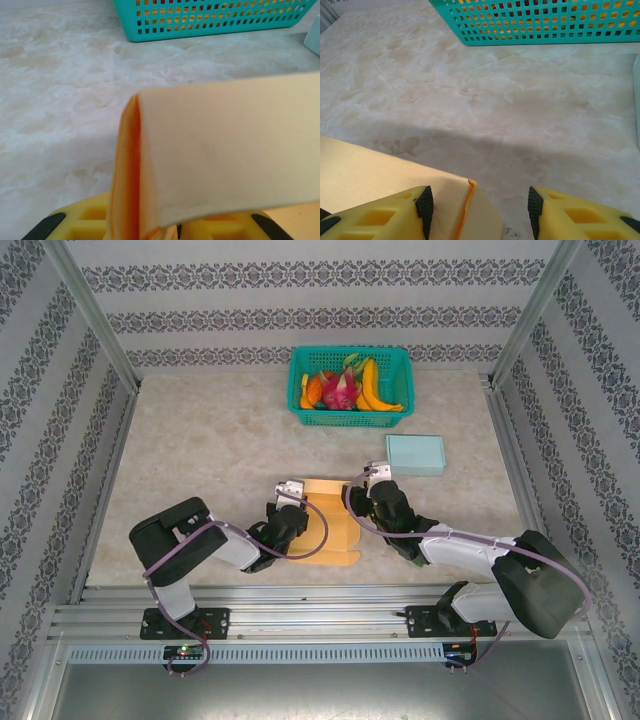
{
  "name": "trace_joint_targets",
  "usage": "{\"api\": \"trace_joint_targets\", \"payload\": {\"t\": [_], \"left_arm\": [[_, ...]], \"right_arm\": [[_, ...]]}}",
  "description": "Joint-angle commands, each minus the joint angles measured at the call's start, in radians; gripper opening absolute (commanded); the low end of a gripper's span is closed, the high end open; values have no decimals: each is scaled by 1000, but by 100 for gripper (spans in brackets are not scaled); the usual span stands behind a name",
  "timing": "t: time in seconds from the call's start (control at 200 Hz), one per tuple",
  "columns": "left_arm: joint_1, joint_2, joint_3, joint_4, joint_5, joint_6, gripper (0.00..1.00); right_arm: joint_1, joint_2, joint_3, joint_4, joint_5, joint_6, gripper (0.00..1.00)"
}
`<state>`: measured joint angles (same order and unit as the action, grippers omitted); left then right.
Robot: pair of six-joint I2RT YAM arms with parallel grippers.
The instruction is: Fold the paper box
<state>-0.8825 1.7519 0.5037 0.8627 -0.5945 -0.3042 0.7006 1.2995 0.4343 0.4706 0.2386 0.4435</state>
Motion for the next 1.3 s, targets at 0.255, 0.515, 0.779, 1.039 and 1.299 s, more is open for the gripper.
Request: {"api": "trace_joint_targets", "payload": {"t": [0.255, 0.515, 0.779, 1.039, 1.299], "left_arm": [[3, -82, -32, -63, 33, 24, 29], [70, -99, -109, 31, 200, 137, 24], [100, -114, -118, 73, 287, 186, 21], [100, -29, -24, 48, 144, 120, 2], [82, 123, 83, 7, -100, 37, 0]], "right_arm": [[40, 38, 12, -59, 67, -2, 54], [45, 24, 11, -72, 67, -9, 54], [47, 45, 18, -67, 62, -8, 54], [57, 76, 26, -51, 63, -9, 54], [62, 111, 33, -36, 77, -1, 54]]}}
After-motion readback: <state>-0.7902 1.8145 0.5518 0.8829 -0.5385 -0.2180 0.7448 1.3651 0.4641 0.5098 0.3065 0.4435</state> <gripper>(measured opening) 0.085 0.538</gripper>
